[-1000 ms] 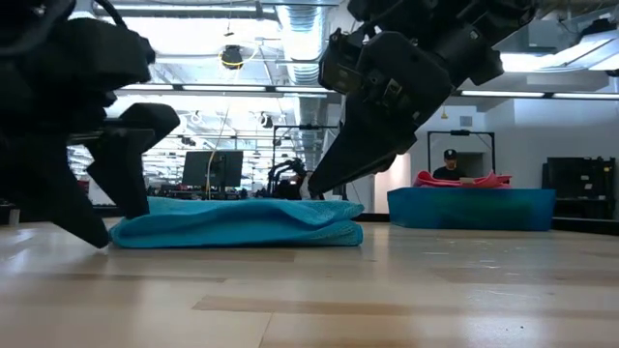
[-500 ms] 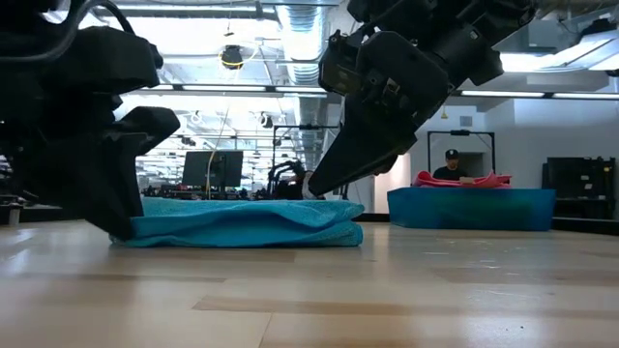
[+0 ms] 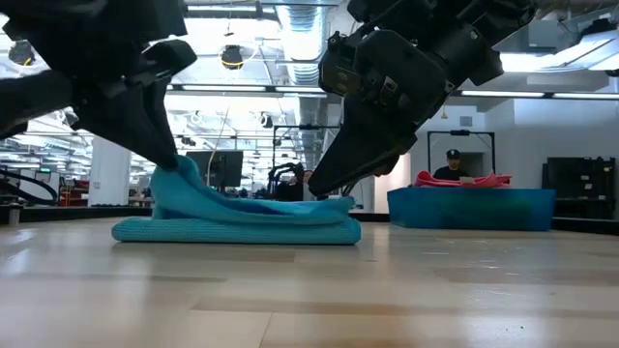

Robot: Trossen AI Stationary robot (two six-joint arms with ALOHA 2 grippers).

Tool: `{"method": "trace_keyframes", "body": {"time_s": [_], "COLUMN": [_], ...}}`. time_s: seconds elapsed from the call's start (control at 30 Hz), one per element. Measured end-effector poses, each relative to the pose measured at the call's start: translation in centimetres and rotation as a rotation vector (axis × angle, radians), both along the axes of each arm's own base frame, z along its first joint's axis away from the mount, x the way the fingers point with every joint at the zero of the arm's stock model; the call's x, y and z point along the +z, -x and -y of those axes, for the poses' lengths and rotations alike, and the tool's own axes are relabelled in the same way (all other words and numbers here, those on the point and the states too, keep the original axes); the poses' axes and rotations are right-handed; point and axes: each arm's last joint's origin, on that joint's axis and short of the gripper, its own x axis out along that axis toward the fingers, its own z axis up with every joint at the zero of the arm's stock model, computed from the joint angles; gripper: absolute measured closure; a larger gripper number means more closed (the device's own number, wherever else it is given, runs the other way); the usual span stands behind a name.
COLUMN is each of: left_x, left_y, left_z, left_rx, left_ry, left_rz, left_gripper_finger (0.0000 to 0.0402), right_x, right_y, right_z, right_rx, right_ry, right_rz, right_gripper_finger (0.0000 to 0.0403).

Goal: Fold microfiber towels
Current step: Fold the light blue microfiber towel

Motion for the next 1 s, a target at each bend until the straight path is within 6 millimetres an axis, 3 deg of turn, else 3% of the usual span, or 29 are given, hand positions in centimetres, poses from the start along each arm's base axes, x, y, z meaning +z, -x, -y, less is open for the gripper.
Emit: {"method": "trace_keyframes", "body": {"time_s": [0.33,0.6,1.0], "left_x": [0.2,-1.6,-2.0], "left_y": [0.0,-0.3,-0.5], "left_z": [-1.0,-0.2,-1.3], "left_rx": [0.051,-0.01,0.06], "left_ry": [-0.03,0.21,0.173], "left_rz": [-0.032,-0.007,0.029], "left_gripper_finger": [0.0399,0.0398,0.0397], "right_x": [0.0,0.1,-0.3], "right_y": [0.0,-0.1,0.1], "right_z": [0.0,0.0,-0.5], "right_rx": [0.0,0.001,0.043], "right_ry": [-0.001,-0.004,0.032], "right_rz": [0.0,0.018,0.002], "right_gripper_finger": [0.0295,0.0295,0.0295]}}
